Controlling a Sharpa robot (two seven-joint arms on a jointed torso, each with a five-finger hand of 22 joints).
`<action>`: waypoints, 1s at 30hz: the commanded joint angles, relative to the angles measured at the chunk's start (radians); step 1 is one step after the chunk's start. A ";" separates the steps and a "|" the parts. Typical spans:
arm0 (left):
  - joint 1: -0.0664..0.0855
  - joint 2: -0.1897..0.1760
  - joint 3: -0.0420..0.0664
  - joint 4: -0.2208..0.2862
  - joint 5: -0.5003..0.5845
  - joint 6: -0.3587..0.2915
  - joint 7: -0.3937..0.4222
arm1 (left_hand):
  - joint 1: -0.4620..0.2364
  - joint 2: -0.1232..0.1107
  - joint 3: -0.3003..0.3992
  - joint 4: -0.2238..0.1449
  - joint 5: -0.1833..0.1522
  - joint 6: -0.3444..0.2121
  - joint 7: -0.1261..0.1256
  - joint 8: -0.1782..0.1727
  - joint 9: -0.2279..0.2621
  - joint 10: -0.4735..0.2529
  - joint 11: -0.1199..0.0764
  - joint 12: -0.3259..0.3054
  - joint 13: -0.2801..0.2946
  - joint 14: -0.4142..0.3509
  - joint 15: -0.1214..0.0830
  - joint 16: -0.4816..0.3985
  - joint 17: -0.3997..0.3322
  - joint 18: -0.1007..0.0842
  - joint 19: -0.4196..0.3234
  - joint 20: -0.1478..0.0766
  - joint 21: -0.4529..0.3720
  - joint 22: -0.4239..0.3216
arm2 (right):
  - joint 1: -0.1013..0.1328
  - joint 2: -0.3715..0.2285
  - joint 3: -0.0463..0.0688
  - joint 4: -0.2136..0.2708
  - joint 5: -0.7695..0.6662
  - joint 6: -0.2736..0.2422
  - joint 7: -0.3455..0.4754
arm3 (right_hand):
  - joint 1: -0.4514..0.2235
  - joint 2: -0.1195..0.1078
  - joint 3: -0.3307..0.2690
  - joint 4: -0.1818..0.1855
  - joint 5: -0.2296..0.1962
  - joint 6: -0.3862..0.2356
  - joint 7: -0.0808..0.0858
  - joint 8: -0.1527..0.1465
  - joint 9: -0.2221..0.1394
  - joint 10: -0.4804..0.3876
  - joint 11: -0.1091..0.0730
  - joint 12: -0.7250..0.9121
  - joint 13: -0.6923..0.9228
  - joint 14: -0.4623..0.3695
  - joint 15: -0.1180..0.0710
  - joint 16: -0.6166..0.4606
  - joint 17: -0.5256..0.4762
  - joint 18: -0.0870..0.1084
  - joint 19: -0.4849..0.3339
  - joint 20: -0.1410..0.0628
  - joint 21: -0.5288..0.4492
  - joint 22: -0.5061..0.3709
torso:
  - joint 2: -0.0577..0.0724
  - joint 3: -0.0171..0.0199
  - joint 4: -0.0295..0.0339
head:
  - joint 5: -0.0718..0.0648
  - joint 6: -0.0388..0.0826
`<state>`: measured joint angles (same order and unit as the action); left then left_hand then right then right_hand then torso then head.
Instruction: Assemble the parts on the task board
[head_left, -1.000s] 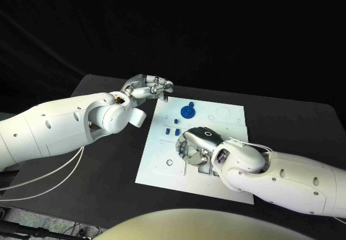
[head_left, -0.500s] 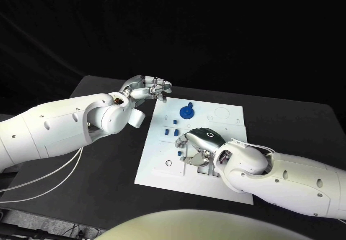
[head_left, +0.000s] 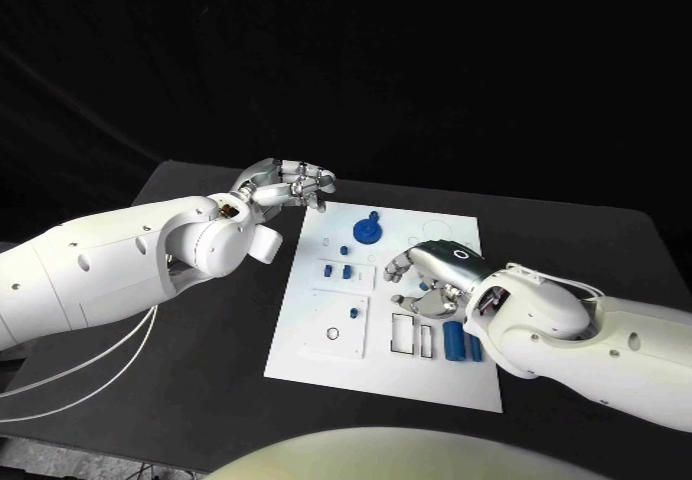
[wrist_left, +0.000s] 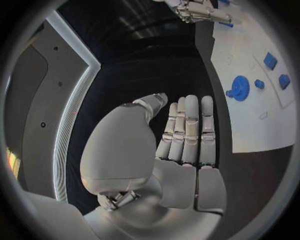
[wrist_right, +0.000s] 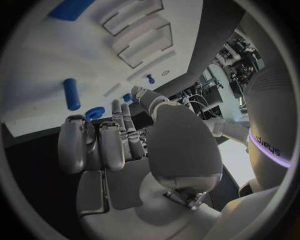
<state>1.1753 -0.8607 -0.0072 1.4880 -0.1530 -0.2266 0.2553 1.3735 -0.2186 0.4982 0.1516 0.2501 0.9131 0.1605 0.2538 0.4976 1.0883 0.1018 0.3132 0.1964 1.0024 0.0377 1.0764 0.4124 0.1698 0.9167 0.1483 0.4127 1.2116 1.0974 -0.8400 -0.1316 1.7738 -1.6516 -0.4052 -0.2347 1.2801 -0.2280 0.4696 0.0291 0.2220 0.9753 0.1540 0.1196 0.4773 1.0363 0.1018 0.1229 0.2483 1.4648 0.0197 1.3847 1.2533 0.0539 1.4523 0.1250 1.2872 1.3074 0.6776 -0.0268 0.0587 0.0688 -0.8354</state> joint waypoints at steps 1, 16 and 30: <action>0.000 0.000 0.000 0.000 0.001 0.022 0.004 | -0.012 -0.001 -0.004 0.000 -0.004 -0.008 0.001 0.004 0.001 -0.006 0.003 -0.001 0.001 -0.003 0.007 -0.004 0.001 0.009 0.000 0.006 -0.004 -0.001 | 0.026 -0.034 0.001 0.010 0.062 0.025 -0.013 | -0.007 -0.015 0.001 0.004 -0.016 0.000 0.001 -0.002 -0.005 -0.006 0.000 0.001 -0.005 0.031 0.000 0.004 -0.004 0.008 0.000 -0.003 -0.017 0.175 | -0.001 -0.0002 -0.0036 | -0.010 0.008; -0.001 -0.001 -0.003 -0.005 0.001 0.027 0.004 | -0.011 -0.001 -0.004 -0.002 -0.003 -0.010 0.000 0.006 0.002 -0.007 0.002 0.000 0.002 -0.003 0.007 -0.003 0.002 0.009 0.000 0.006 -0.005 -0.001 | 0.057 -0.069 0.004 -0.063 0.043 0.116 0.013 | 0.093 0.005 -0.175 0.080 -0.049 -0.037 -0.013 -0.019 -0.054 -0.071 0.017 0.013 -0.047 0.001 0.016 -0.028 -0.060 0.026 -0.045 0.013 -0.124 0.151 | 0.002 0.0002 -0.0015 | -0.024 0.021; -0.001 -0.002 -0.004 -0.005 0.001 0.026 0.001 | -0.011 0.000 -0.003 -0.003 -0.003 -0.011 0.000 0.008 0.003 -0.008 0.002 0.001 0.003 -0.002 0.007 -0.003 0.002 0.009 0.001 0.006 -0.006 -0.002 | 0.049 -0.051 0.003 -0.085 0.047 0.156 0.013 | 0.101 0.001 -0.085 0.113 -0.056 0.017 -0.005 0.007 -0.071 0.014 -0.007 0.059 -0.041 0.041 -0.005 0.034 0.031 -0.005 0.027 -0.006 0.039 0.199 | 0.000 -0.0006 -0.0021 | -0.026 0.017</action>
<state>1.1740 -0.8631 -0.0113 1.4815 -0.1532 -0.2168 0.2529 1.3736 -0.2186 0.4982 0.1516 0.2501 0.9059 0.1604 0.2575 0.4996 1.0884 0.1018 0.3132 0.1981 1.0024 0.0377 1.0765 0.4130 0.1698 0.9167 0.1483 0.4131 1.2107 1.1480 -0.8922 -0.1284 1.6888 -1.5977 -0.2847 -0.2269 1.3756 -0.2199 0.3758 0.1410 0.1661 0.9855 0.1484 0.1235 0.4076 1.0439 0.0947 0.1770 0.2066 1.4649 0.0227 1.4145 1.2818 0.0690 1.4611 0.1197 1.3196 1.3080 0.6787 -0.0269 0.0569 0.0444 -0.8172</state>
